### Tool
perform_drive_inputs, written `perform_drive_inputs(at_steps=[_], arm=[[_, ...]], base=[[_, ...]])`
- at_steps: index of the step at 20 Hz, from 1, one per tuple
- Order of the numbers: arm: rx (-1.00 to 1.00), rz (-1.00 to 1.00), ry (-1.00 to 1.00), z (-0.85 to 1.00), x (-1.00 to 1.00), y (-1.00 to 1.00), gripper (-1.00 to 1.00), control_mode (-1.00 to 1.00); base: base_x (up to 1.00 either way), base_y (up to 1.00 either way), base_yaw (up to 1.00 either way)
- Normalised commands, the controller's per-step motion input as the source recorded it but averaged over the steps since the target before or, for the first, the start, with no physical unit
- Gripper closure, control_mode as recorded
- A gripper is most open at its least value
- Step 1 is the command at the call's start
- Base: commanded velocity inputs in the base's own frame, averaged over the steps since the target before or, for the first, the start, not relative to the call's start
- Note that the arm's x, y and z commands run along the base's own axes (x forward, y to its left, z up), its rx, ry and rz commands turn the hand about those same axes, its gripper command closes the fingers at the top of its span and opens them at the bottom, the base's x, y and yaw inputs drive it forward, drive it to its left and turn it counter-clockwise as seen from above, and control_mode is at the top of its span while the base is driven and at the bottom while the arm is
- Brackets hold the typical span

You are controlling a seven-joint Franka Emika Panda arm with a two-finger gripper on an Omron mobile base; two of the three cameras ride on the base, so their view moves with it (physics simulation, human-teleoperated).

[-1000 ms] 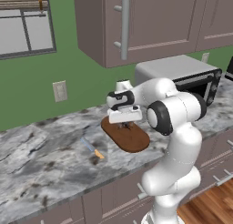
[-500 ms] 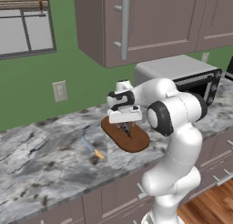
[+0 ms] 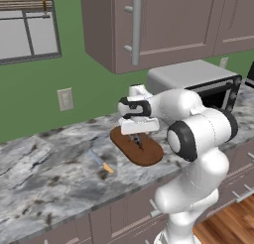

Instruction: Retrieve the fish from the fridge and place it on the cutting board.

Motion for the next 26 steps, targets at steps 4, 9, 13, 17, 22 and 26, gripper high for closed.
perform_drive_inputs(at_steps=[4,9,13,17,22,26], arm=[[0.0,0.0,-0.14,0.18,-0.91,-0.24,-1.0,-1.0],[0.07,0.0,-0.14,0.46,-0.85,-0.34,-1.0,-1.0],[0.17,0.0,-0.07,0.8,-0.73,-0.37,-1.0,-1.0],[0.06,0.01,-0.13,0.64,-0.87,-0.32,-1.0,-1.0],[-0.01,0.01,-0.23,0.33,-0.99,-0.09,-1.0,-1.0],[-0.09,0.01,-0.24,0.36,-0.93,0.0,-1.0,-1.0]], base=[[0.0,0.0,0.0],[0.0,0.0,0.0],[0.0,0.0,0.0],[0.0,0.0,0.0],[0.0,0.0,0.0],[0.0,0.0,0.0]])
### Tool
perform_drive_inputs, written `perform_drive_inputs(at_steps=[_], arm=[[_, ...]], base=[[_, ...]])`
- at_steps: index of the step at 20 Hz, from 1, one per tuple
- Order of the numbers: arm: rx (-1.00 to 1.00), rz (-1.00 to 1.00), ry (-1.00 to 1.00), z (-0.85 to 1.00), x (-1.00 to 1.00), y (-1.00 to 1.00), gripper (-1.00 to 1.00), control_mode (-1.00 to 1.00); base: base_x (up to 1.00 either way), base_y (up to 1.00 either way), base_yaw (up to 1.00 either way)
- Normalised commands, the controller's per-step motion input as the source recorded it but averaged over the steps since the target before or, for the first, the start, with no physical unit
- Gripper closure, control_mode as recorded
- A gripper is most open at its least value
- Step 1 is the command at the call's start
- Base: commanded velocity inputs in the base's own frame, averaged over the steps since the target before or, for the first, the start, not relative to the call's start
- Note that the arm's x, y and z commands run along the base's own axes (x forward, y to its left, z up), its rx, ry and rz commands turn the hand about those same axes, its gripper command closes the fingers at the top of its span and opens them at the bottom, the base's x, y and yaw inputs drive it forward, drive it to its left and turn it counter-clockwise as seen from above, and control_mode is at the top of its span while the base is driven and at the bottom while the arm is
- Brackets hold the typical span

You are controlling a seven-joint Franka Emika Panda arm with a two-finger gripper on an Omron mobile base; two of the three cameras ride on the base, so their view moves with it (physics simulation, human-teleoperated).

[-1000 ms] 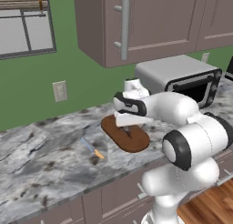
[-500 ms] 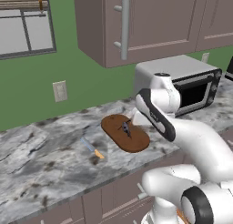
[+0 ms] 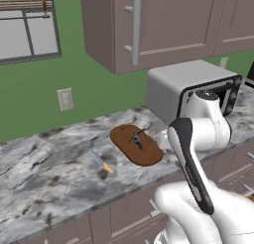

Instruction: Retrieve the fish from the fridge and place it on the cutting board.

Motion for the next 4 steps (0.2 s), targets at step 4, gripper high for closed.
perform_drive_inputs(at_steps=[4], arm=[[-0.16,0.02,-0.26,0.37,-0.66,0.0,-1.0,-1.0]], base=[[0.0,0.0,0.0]])
